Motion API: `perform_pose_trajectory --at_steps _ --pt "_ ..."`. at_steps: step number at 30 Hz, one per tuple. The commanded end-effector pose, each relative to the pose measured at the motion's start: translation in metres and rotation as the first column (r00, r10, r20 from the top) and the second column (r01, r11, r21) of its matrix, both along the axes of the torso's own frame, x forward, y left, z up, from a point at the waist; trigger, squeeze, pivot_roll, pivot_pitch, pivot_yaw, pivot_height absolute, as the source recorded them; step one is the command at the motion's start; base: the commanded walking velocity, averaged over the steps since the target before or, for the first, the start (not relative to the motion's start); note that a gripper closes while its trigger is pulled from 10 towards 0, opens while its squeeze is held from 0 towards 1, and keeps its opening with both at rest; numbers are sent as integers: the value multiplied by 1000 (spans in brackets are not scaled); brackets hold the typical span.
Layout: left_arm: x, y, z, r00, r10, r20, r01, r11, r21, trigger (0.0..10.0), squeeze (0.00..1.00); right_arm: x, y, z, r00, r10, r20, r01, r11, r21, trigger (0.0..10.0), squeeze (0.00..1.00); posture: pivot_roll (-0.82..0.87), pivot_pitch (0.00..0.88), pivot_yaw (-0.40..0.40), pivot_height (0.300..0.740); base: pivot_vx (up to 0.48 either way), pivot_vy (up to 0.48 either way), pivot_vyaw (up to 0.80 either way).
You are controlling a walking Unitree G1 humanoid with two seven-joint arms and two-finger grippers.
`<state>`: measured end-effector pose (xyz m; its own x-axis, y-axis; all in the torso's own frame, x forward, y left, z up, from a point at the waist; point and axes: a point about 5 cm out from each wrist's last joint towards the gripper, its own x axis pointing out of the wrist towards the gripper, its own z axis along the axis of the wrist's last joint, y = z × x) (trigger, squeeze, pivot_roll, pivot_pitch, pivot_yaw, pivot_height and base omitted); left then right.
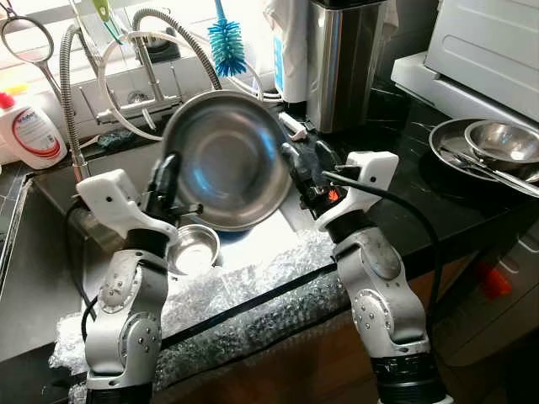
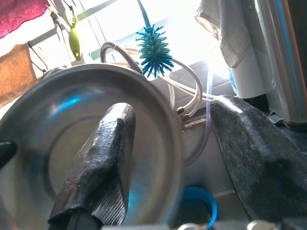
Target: Kitchen organization
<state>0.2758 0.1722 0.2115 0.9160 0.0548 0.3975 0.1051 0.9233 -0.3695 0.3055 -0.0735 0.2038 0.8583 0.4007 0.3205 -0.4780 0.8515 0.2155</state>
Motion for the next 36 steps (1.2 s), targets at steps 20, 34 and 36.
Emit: perform_pose_trajectory --at_steps 20,34,36 --pt "-8 73 -7 918 395 -3 -370 862 347 10000 0 -11 -36 -1 977 -180 118 200 959 -198 10000 0 -144 0 112 740 0 0 0" --pt "3 71 -37 905 400 -148 -305 849 431 10000 0 -11 -34 -4 976 -189 110 209 957 -202 10000 0 -147 0 120 740 0 0 0" --pt "6 68 -42 902 393 -179 -285 853 438 10000 0 -12 -31 -4 978 -180 108 199 960 -199 10000 0 -146 0 120 740 0 0 0"
